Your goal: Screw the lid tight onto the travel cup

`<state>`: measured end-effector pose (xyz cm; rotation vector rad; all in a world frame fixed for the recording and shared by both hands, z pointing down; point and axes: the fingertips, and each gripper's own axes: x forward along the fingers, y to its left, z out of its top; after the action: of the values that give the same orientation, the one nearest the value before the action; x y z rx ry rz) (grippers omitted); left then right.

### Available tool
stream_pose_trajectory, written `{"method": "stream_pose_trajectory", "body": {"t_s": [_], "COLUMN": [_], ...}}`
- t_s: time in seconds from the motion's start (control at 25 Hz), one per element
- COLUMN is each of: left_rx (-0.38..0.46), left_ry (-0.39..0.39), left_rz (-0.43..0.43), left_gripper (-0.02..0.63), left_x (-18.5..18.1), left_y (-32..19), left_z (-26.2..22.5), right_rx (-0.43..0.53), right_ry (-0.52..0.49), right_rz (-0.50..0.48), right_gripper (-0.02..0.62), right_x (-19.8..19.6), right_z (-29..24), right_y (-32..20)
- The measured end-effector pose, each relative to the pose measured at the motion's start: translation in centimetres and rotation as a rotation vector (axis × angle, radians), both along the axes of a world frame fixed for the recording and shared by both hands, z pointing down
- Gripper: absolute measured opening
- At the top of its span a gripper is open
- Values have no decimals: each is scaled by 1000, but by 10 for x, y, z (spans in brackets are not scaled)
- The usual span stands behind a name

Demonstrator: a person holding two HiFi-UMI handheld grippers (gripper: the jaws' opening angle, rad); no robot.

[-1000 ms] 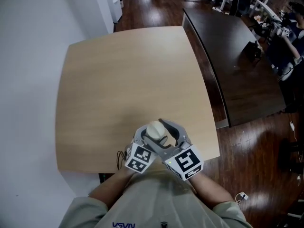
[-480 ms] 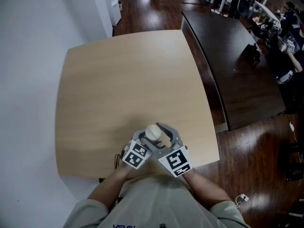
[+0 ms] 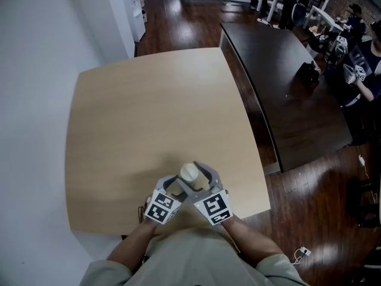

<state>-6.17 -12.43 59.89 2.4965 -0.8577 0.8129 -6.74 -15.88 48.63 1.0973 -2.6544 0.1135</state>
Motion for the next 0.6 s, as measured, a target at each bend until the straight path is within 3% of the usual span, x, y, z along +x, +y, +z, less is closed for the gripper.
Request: {"method": "stream_pose_trajectory", "body": {"t_s": [0.16,0.28,0.6], "left_rx": [23,49,77], "left_ry": [17,13,51], "left_rz": [-79,-139,-181], "left_gripper": [208,3,2], "left_x": [-22,-38,-54], "left_y": [7,11,18], "left_z": [-11,-17,-31], "right_rx": [14,19,-40], "right_ry": [16,31,29], "right_rz": [-20,-33,-14], "right_gripper": [288,288,321], "right_x": [-4,-4,10], "right_z": [-3,-2,0], "right_y": [10,15,20]}}
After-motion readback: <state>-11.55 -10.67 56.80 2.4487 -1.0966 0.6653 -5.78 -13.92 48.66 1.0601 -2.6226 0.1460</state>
